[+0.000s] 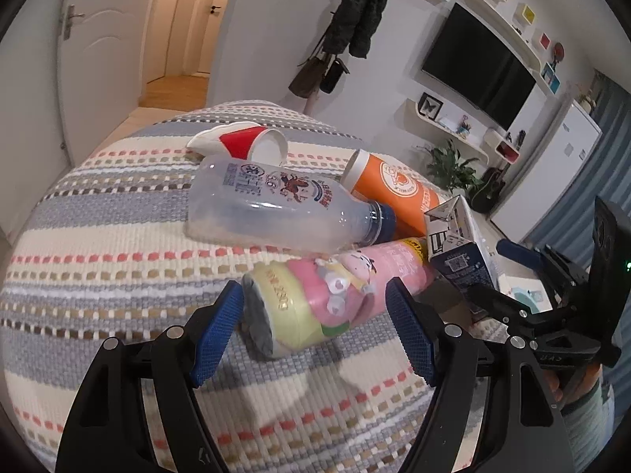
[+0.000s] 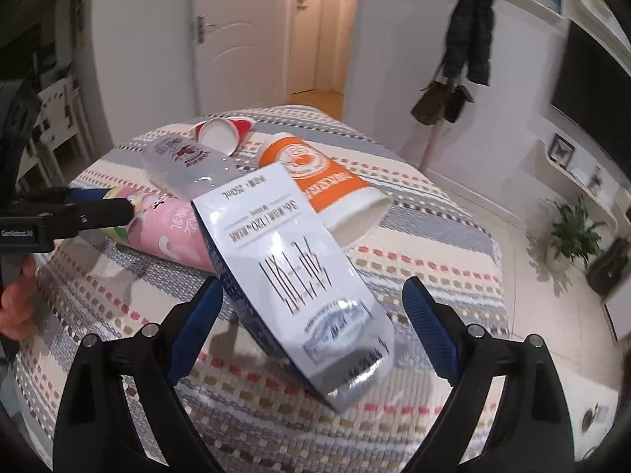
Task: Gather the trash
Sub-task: 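Grasp the pink yogurt bottle with the left tool while the right tool grasps the white milk carton, then carry the bottle and carton to the blue basket and open both tools, then grasp the clear milk bottle with the left tool while the right tool grasps the orange cup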
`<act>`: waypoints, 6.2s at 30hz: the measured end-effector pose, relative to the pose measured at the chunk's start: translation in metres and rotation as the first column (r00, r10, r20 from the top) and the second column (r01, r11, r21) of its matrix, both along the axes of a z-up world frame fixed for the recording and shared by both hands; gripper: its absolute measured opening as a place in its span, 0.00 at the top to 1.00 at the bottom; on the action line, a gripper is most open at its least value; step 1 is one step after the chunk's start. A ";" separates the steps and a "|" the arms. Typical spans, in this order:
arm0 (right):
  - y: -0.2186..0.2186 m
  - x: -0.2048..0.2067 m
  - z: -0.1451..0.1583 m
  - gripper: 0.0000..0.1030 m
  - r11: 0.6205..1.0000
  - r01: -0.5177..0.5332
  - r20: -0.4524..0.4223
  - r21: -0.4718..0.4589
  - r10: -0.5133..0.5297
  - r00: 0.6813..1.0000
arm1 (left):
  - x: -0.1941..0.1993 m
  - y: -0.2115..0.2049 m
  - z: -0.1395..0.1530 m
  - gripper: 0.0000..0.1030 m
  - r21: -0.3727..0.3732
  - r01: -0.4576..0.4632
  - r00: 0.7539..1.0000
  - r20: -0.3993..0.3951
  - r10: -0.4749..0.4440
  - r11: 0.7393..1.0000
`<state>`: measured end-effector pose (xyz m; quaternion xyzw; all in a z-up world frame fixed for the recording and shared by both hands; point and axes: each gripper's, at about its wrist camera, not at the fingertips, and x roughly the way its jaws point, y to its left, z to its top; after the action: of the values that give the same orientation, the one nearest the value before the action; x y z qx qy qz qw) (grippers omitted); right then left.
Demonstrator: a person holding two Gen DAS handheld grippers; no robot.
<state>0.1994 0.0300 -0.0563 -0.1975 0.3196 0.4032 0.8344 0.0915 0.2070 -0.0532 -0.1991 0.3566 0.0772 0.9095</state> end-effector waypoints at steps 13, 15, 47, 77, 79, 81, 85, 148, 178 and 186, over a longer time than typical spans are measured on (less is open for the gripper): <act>-0.011 0.005 -0.004 0.29 0.995 0.019 -0.159 0.095 -0.003 0.987 | 0.002 -0.014 -0.006 0.32 -0.037 0.146 0.989 -0.019 -0.147 0.989; -0.018 0.001 -0.001 0.31 0.992 0.053 -0.183 0.112 -0.031 0.983 | -0.004 -0.018 -0.008 0.32 -0.054 0.178 0.984 -0.016 -0.179 0.983; -0.082 -0.026 -0.021 0.48 0.932 0.361 -0.366 0.013 -0.332 0.869 | 0.066 -0.082 -0.016 0.35 0.101 0.284 0.943 -0.209 -0.259 0.954; -0.057 -0.048 -0.014 0.46 0.941 0.339 -0.247 0.020 -0.324 0.913 | -0.059 -0.072 -0.005 0.55 -0.058 0.109 0.994 -0.021 -0.110 0.992; -0.064 -0.051 -0.004 0.46 0.939 0.341 -0.242 0.052 -0.319 0.916 | -0.060 -0.077 0.002 0.55 -0.055 0.123 0.992 0.006 -0.123 0.991; -0.071 -0.054 0.005 0.46 0.934 0.349 -0.232 0.075 -0.325 0.917 | -0.061 -0.082 0.011 0.55 -0.049 0.137 0.990 0.036 -0.135 0.989; -0.096 -0.056 0.025 0.46 0.915 0.383 -0.204 0.131 -0.353 0.913 | -0.059 -0.096 0.035 0.55 -0.026 0.171 0.981 0.103 -0.167 0.985; -0.369 -0.035 -0.065 0.39 0.598 0.801 -0.366 0.032 -0.739 0.566 | 0.086 -0.346 -0.036 0.53 -0.149 0.583 0.805 -0.027 -0.592 0.799; -0.036 0.007 -0.010 0.72 0.899 0.400 -0.176 0.181 -0.370 0.912 | 0.001 0.047 0.041 0.26 0.031 -0.109 0.990 0.092 0.105 0.994; -0.027 0.009 -0.019 0.72 0.901 0.403 -0.161 0.157 -0.380 0.911 | 0.023 0.082 0.012 0.27 -0.014 -0.161 0.986 0.036 0.162 0.987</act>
<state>0.2082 0.0028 -0.0750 -0.0238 0.3657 0.2670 0.8913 0.1141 0.2887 -0.0409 -0.2339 0.3227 0.1450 0.9056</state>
